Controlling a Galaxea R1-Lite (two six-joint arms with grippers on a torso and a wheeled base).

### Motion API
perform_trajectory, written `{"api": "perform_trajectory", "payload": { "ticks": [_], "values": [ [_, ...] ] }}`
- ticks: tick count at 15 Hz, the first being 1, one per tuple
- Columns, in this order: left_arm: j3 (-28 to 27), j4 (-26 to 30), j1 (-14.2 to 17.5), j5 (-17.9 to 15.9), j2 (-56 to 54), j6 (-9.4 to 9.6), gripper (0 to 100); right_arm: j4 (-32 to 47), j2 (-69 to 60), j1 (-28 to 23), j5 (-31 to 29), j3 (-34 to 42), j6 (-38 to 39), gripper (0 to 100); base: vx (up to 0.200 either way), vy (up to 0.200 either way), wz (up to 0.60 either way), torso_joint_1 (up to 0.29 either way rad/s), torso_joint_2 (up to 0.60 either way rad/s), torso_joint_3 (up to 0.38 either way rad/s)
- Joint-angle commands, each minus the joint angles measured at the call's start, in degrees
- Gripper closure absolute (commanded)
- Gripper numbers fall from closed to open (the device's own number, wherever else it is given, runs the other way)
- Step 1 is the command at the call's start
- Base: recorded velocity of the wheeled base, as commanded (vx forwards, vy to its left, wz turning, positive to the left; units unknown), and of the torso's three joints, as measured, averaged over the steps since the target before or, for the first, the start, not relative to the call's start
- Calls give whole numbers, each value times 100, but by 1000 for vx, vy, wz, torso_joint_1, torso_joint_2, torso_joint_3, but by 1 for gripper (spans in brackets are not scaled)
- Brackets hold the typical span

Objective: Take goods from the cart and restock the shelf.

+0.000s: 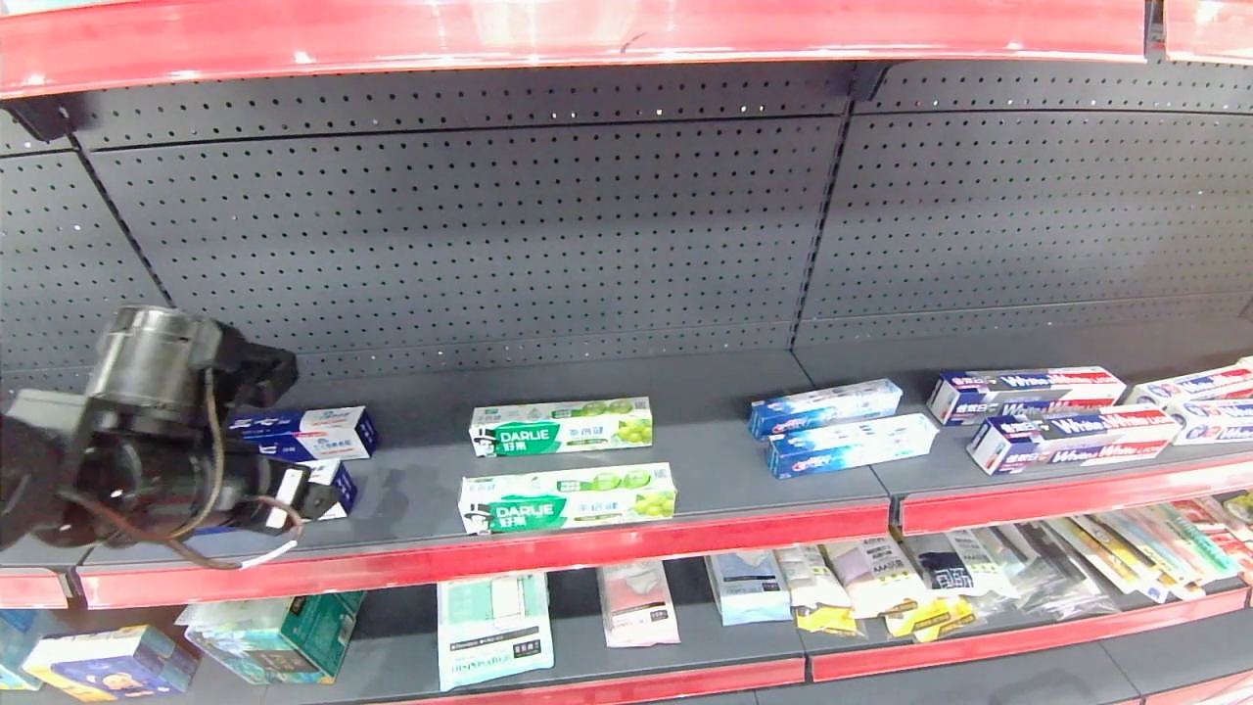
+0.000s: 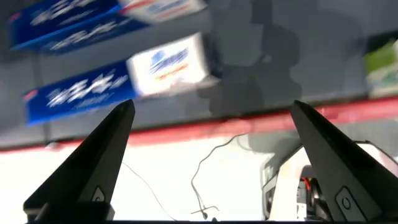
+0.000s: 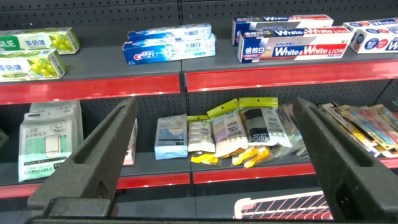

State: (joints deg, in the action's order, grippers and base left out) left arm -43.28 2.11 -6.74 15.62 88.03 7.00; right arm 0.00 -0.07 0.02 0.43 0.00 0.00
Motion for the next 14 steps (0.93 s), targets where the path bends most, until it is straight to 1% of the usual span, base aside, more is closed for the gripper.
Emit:
{"api": "perform_trajectory", "payload": {
  "ticks": [1,2,3,5,6,7,8,9,10,11,12,13,14],
  "values": [
    [1287,0,674,-428,-2106,276,0,0,7,6,1,0,0,0,0,0,0,0,0,0],
    [1489,0,709,-489,-2422,276,0,0,7,-2,1,0,0,0,0,0,0,0,0,0],
    [1884,26,753,-683,-3204,276,0,0,7,-2,1,0,0,0,0,0,0,0,0,0],
    [2289,-53,771,-982,-4057,258,0,0,7,6,1,0,0,0,0,0,0,0,0,0],
    [2500,-308,771,-1491,-4698,197,0,0,7,-2,1,0,9,0,0,0,0,0,0,0],
    [2631,-457,788,-1773,-5191,74,0,0,7,-2,1,0,0,0,0,0,0,0,0,0],
    [2719,-457,771,-1825,-5533,-23,0,0,7,6,1,0,0,0,0,0,0,0,0,0],
    [2825,-422,771,-1843,-5858,-32,0,0,7,-2,1,0,0,0,0,0,0,0,0,0],
    [3185,-369,771,-1843,-6403,-41,0,0,7,6,1,0,0,0,0,0,0,0,0,0],
    [3581,-360,771,-1860,-6983,3,0,0,7,6,1,0,0,0,0,0,0,0,0,0],
    [4073,-334,701,-1913,-7889,144,0,0,7,-2,1,0,0,0,0,0,0,0,0,0],
    [4178,-185,569,-2107,-8574,188,0,0,7,-2,1,0,0,0,0,0,0,0,0,0],
    [4134,-114,577,-2115,-8574,135,0,0,7,6,1,0,0,0,0,0,0,0,0,0]
  ]
}}
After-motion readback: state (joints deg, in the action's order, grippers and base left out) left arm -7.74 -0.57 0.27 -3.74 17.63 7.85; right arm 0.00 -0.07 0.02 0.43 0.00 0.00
